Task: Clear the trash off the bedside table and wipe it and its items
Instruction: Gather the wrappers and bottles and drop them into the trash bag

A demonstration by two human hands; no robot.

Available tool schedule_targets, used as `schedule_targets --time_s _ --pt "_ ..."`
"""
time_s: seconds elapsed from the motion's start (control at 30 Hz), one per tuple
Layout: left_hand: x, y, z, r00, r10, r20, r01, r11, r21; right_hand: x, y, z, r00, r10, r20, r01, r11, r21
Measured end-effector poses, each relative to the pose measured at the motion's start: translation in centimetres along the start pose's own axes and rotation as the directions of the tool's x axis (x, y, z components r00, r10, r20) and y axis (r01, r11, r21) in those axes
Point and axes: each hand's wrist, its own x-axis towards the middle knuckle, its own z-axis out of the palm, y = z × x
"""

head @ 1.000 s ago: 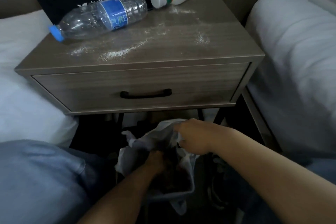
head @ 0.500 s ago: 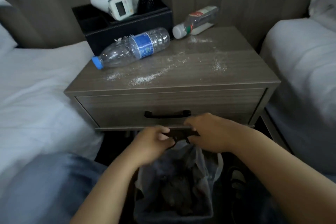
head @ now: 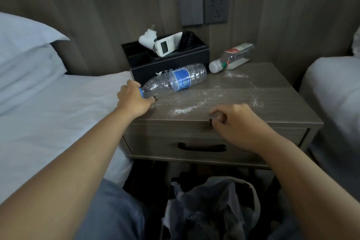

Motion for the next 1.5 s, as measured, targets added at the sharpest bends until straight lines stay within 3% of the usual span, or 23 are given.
schedule_targets --time_s 0.1,0.2,0.27,0.33,0.4,0.5,0.57,0.7,0.8,0.93,1.07,1.2,1.33,1.5 --pt "0.2 -0.5 0.2 0.997 0.069 0.043 -0.072 0.996 0.062 0.7 -0.3 0.7 0.999 -0.031 -0.032 0.032 0.998 0.049" --pt "-1.6 -0.2 -0.3 0.974 0.19 -0.122 -0.19 0.982 0.014 1.1 -0.5 1.0 0.986 -0.097 -0.133 0.107 0.992 0.072" --pt "-3.4 0.2 -0.7 0.912 0.318 -0.259 -0.322 0.946 0.027 1.3 -0.7 0.9 0.958 -0.152 -0.244 0.176 0.981 0.081" --pt "-5.4 0.8 -1.2 0.843 0.393 -0.367 -0.414 0.91 0.021 1.5 -1.0 0.6 0.908 -0.192 -0.371 0.23 0.971 0.06" --pt "-7.2 2.0 -1.8 0.823 0.401 -0.403 -0.458 0.888 -0.051 1.5 -1.2 0.1 0.831 -0.234 -0.505 0.251 0.967 -0.034" --pt "-9.0 4.7 -2.3 0.799 0.476 -0.367 -0.545 0.832 -0.108 1.5 -0.9 -0.7 0.741 -0.317 -0.591 0.174 0.942 -0.287" --pt "-9.6 6.5 -2.3 0.769 0.544 -0.336 -0.605 0.789 -0.109 1.6 -0.3 -1.5 0.74 -0.351 -0.573 0.125 0.91 -0.396" --pt "-9.8 9.0 -1.8 0.711 0.636 -0.3 -0.681 0.729 -0.07 2.2 1.7 -3.8 0.782 -0.279 -0.557 0.03 0.91 -0.413" --pt "-9.3 10.0 -1.2 0.683 0.678 -0.271 -0.72 0.688 -0.094 2.4 3.2 -5.0 0.772 -0.27 -0.575 0.006 0.909 -0.418" --pt "-5.9 11.1 -0.6 0.731 0.673 -0.114 -0.676 0.689 -0.262 2.1 5.3 -6.0 0.747 -0.244 -0.618 -0.045 0.909 -0.414" --pt "-0.6 12.8 2.1 0.783 0.622 -0.028 -0.584 0.719 -0.377 1.8 7.2 -7.1 0.732 -0.098 -0.674 -0.188 0.922 -0.339" --pt "3.7 16.5 6.2 0.804 0.587 0.099 -0.555 0.799 -0.233 1.9 8.3 -7.6 0.693 0.017 -0.721 -0.325 0.9 -0.292" --pt "6.4 20.1 9.4 0.778 0.611 0.149 -0.614 0.789 -0.032 2.2 9.1 -7.5 0.69 0.098 -0.717 -0.401 0.877 -0.266" --pt "7.4 21.6 11.9 0.829 0.523 0.201 -0.56 0.763 0.323 2.0 10.1 -7.9 0.689 0.105 -0.717 -0.419 0.865 -0.277"
